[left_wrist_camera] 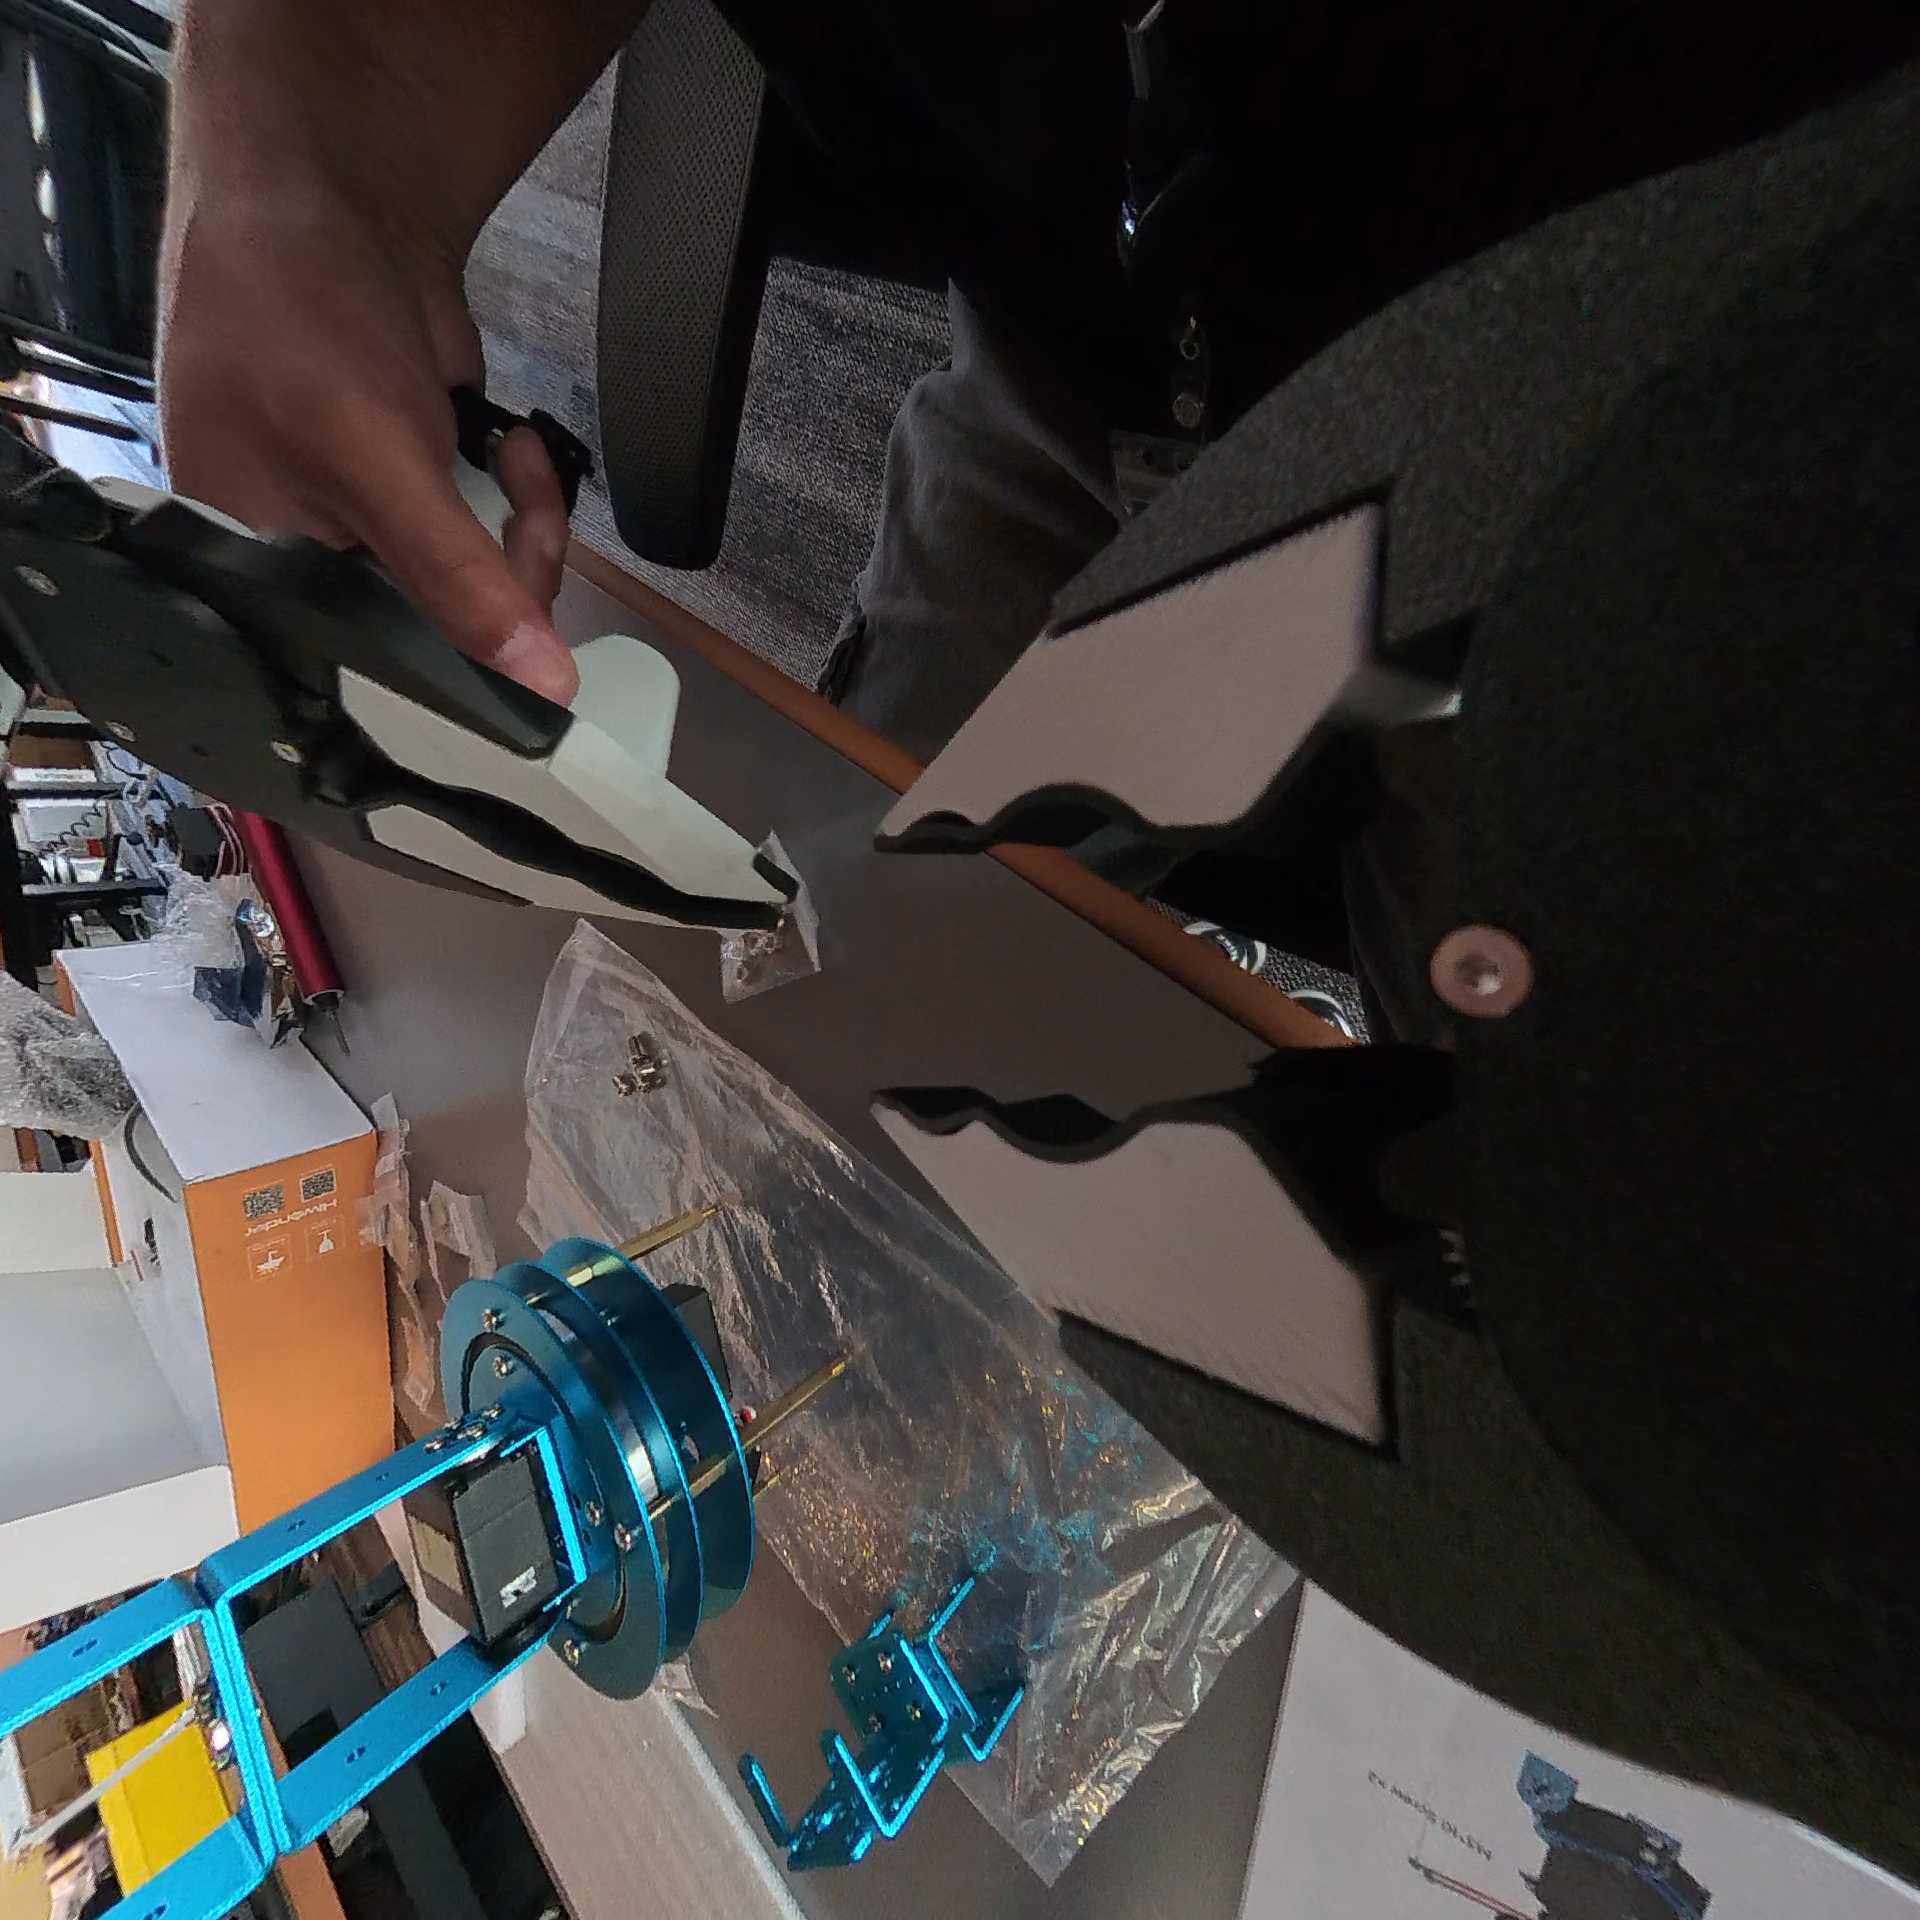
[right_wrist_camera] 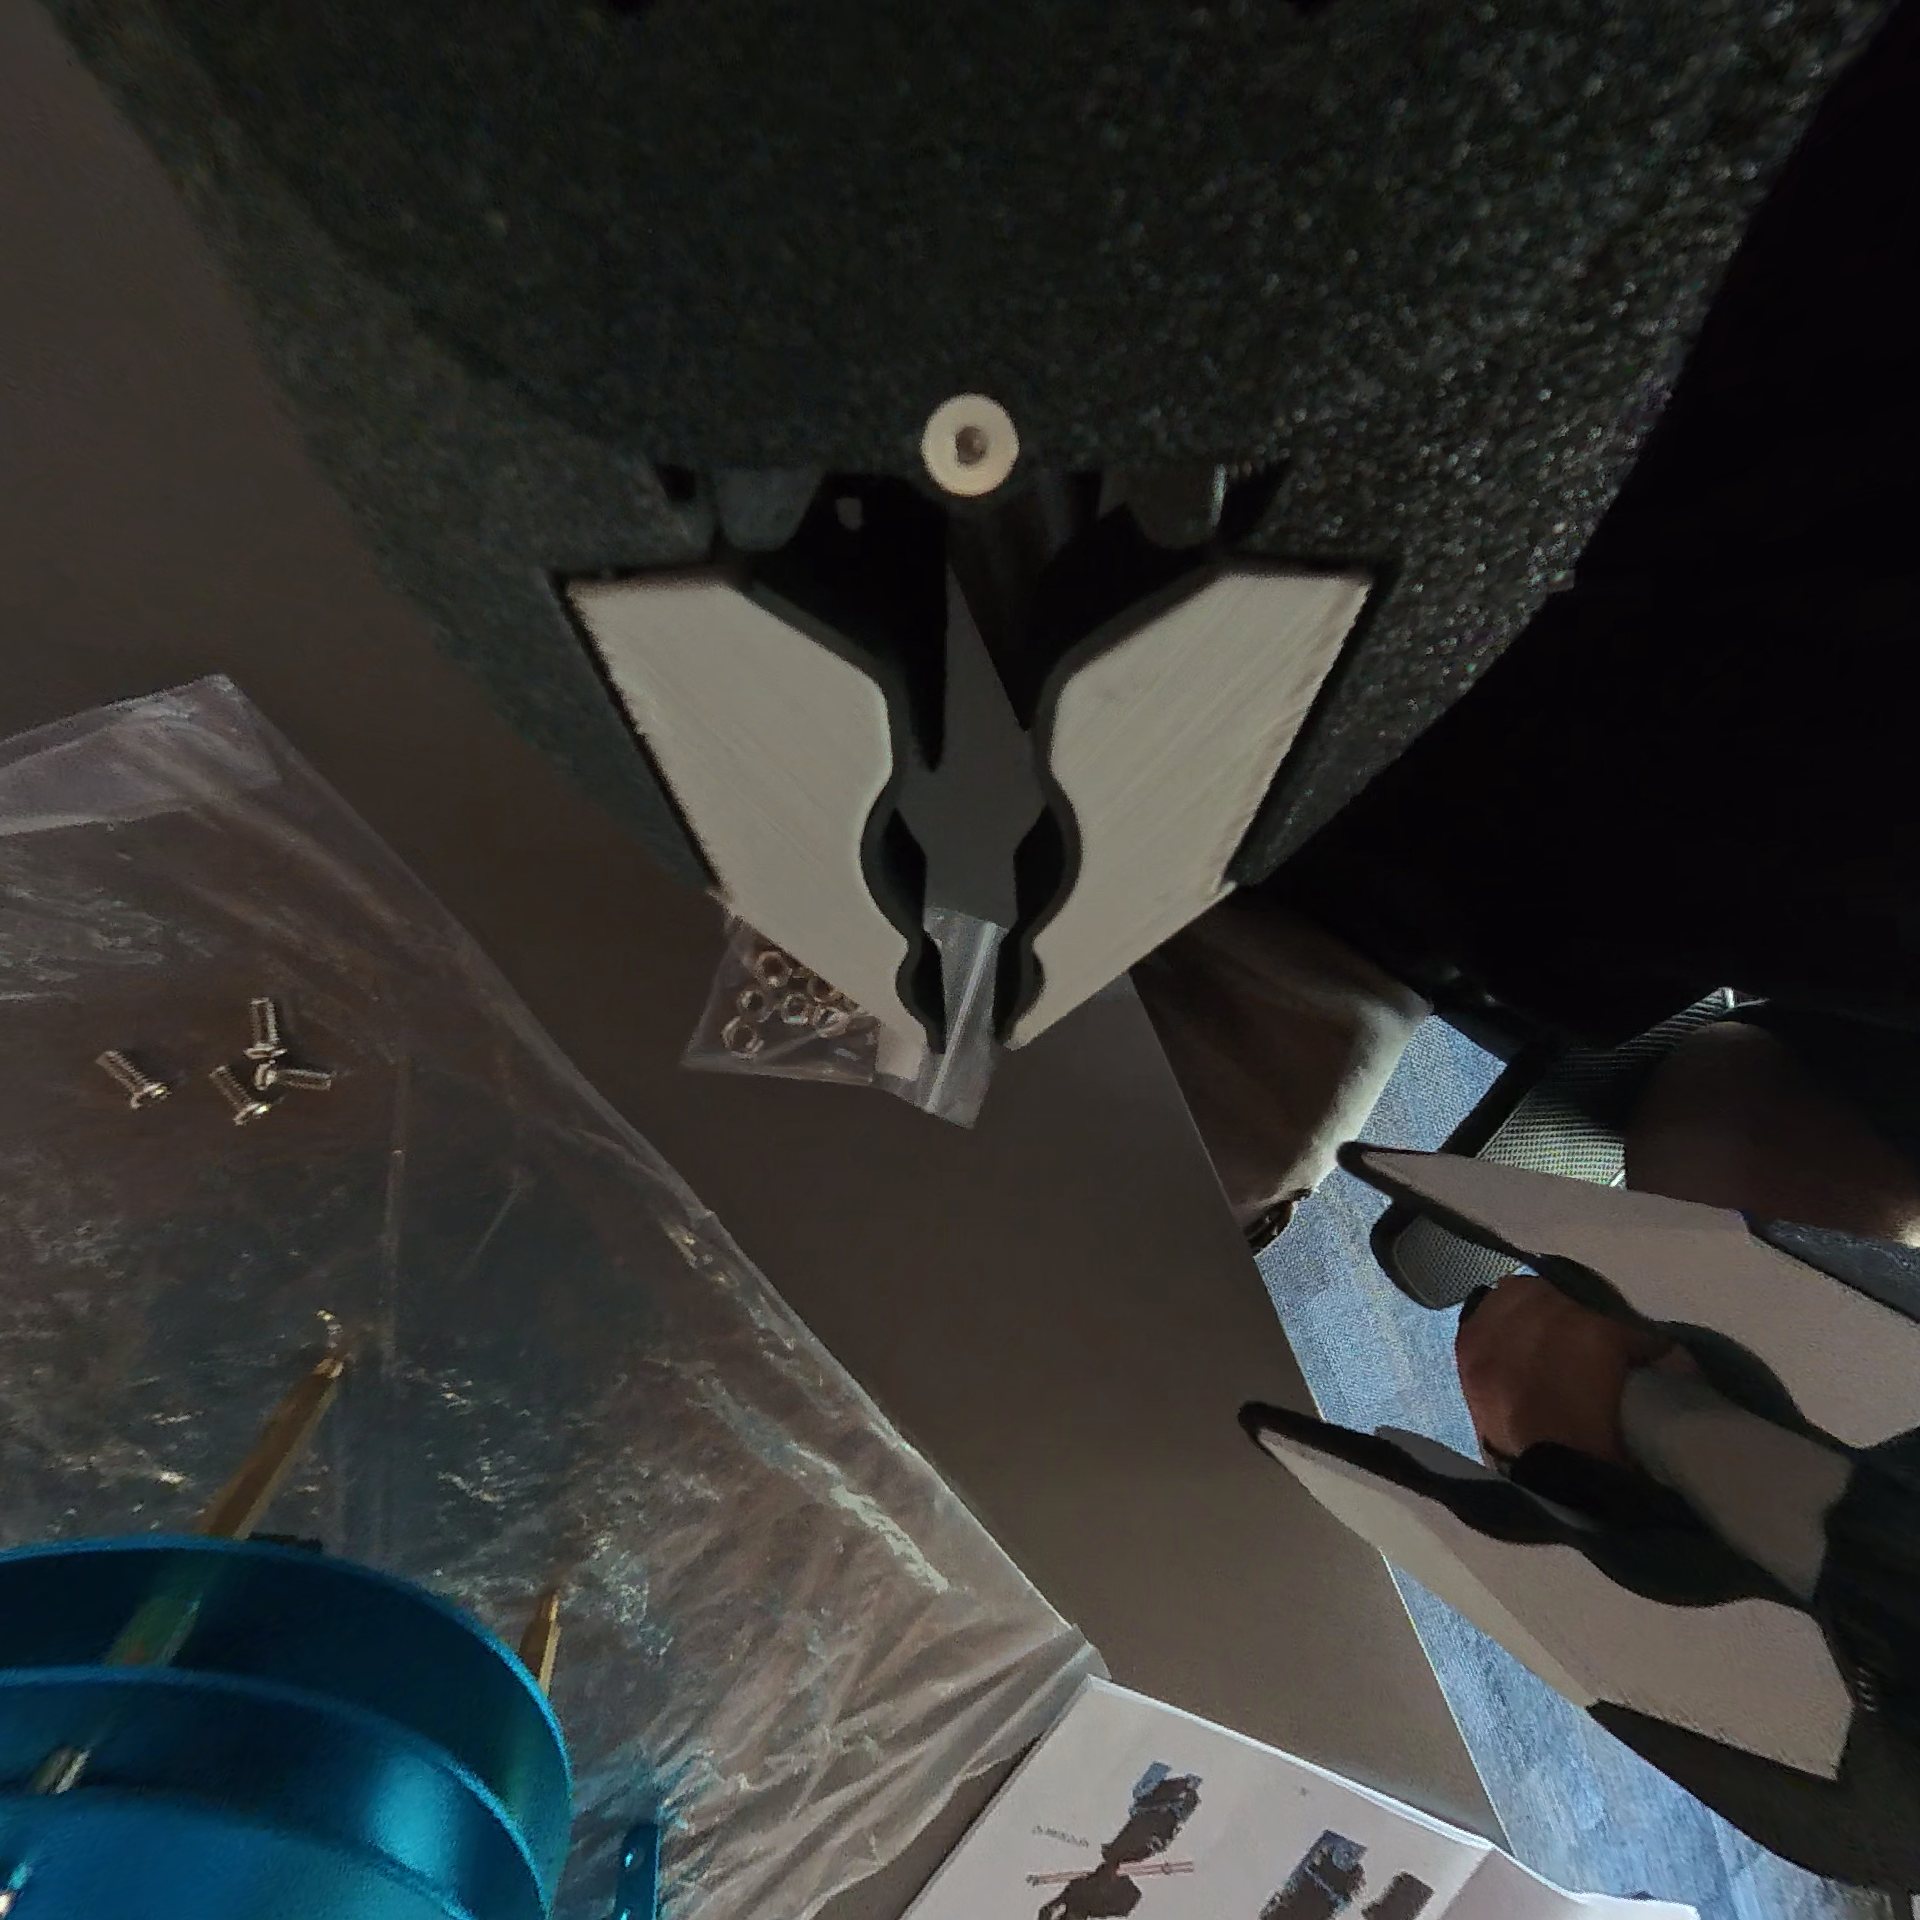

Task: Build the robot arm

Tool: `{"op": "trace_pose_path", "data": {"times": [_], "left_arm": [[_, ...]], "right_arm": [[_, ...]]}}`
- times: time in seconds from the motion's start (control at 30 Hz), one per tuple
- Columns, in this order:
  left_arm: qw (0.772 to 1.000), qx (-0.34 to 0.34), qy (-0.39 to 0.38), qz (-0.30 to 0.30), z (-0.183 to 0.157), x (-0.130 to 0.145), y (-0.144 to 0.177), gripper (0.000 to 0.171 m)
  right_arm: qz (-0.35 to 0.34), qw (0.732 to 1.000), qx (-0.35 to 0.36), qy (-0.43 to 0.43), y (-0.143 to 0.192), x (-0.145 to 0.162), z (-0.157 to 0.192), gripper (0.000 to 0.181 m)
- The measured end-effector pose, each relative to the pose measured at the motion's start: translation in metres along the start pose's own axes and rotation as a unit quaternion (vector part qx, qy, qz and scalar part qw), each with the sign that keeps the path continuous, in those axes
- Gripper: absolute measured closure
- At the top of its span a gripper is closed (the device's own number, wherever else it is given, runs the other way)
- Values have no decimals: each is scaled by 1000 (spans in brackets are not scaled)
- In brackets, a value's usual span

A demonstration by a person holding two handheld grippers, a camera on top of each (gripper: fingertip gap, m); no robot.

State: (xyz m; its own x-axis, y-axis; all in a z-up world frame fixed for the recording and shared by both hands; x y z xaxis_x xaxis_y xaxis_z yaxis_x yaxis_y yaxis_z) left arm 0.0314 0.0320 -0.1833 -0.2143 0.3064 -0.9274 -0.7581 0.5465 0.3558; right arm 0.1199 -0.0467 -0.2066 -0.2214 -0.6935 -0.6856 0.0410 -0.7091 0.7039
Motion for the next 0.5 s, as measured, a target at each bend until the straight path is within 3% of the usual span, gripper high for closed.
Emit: {"op": "trace_pose_path", "data": {"times": [0.27, 0.5], "left_arm": [[1000, -4, -7, 8, -2, 1, -2, 127], [1000, 2, -6, 13, -5, 3, -6, 127]], "right_arm": [[19, 999, 32, 33, -6, 4, 1, 174], [45, 989, 106, 89, -8, 6, 1, 178]]}}
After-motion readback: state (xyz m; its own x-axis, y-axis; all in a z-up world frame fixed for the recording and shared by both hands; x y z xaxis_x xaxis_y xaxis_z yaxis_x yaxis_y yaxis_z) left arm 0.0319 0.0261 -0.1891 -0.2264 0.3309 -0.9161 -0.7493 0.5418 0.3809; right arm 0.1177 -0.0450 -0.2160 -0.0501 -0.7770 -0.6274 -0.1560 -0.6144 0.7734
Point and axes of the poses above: each gripper's, where its closed fingertips meet, y back along the fingers, x out of its underside, z = x × y across the jaws, the point moved 4 cm from there along y, back along the fingers, and after that the axes turned 8 degrees about x, right-handed, at the moved point
